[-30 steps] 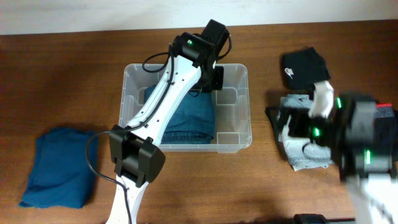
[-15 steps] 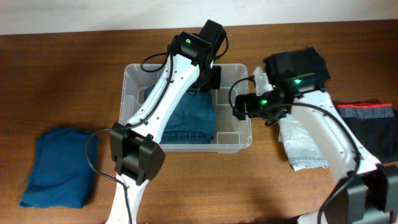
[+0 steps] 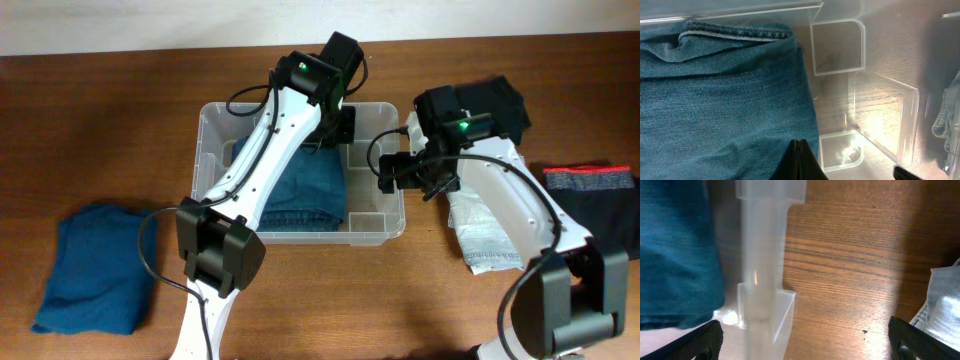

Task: Pack container

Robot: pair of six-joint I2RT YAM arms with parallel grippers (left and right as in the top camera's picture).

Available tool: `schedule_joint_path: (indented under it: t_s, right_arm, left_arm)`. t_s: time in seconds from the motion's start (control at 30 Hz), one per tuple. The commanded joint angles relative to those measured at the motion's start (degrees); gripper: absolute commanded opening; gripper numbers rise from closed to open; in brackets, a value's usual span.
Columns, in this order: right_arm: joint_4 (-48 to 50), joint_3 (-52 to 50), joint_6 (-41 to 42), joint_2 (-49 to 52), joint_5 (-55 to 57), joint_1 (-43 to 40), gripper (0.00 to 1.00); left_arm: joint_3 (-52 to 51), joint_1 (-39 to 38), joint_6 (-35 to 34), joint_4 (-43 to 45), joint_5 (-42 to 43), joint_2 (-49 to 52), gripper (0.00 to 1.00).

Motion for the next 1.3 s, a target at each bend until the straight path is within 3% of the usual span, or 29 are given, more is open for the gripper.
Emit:
schedule_joint_path:
  t_s: [0.0, 0.07, 0.17, 0.23, 0.87, 1.03, 1.27]
  right_arm:
    - [0.20, 1.07, 0.26, 1.95, 1.09, -0.07, 0.98]
    - [0.20, 1.07, 0.26, 2.25, 1.09, -0.07, 0.94]
    - [0.48, 1.07, 0.28, 2.25, 1.09, -0.11, 0.68]
    - [0.72, 1.07, 0.28, 2.25, 1.09, -0.11, 0.56]
    - [-3.76, 7.19, 0.28, 2.23, 1.07, -0.11, 0.54]
    - [-4.44, 7.17, 0.26, 2.25, 1.09, -0.11, 0.33]
    - [-4.46, 7.17, 0.26, 2.25, 1.09, -0.11, 0.23]
  left_arm:
    - [0.68, 0.20, 0.33, 0.11, -0.63, 0.52, 0.01]
    - [0.68, 0.22, 0.33, 0.09, -0.66, 0.52, 0.01]
    - [0.68, 0.22, 0.35, -0.09, -0.63, 0.52, 0.01]
    - [0.68, 0.26, 0.33, -0.26, -0.66, 0.52, 0.01]
    - [0.68, 0.48, 0.76, -0.52, -1.27, 0.52, 0.01]
    - [0.68, 0.48, 0.76, -0.52, -1.27, 0.52, 0.01]
    - [0.68, 0.48, 0.76, -0.59, -1.27, 0.52, 0.01]
